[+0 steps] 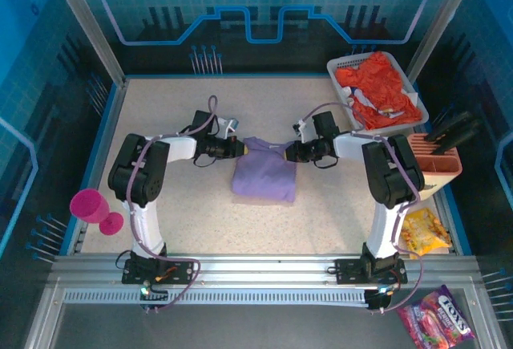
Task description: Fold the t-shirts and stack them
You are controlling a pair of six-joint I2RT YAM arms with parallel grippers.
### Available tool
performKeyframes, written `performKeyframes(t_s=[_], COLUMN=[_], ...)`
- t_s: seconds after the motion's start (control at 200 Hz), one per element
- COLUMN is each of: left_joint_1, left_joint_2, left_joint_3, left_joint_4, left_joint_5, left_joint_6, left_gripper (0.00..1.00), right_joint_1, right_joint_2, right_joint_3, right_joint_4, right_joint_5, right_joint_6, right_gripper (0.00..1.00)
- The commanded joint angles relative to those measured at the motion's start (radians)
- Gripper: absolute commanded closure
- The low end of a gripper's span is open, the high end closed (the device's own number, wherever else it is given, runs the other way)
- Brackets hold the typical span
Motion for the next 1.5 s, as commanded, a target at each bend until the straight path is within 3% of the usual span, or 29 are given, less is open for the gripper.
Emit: performKeyframes(t_s=[0.0,0.75,1.211,1.496], left_joint_1=[-0.014,-0.035,-0.035,-0.068], left_joint_2=[-0.087,-0.405,-0.354,-0.393], left_joint_3=[-0.033,-0.011,0.091,0.046], left_joint_4=[0.022,-0.146,-0.151,-0.131], left_joint_5=[0.035,0.054,0.053,0.048], left_joint_6=[0.017,-0.027,-0.060,-0.097], left_gripper=[1.00,1.00,1.00,1.00], right_joint_1=[-0.012,-0.003,-0.014,-0.026], right_joint_2=[-0.081,-0.380,-0.335,-0.359], right_joint_3=[0.001,0.118,0.243,0.203], right_joint_4=[-0.027,-0.360,-0.412,-0.417], right_joint_5=[0.017,0.031,0.039,0.014], right_joint_6=[-0.002,0.006,-0.001,-0.015], right_gripper=[0.99,1.00,1.00,1.00])
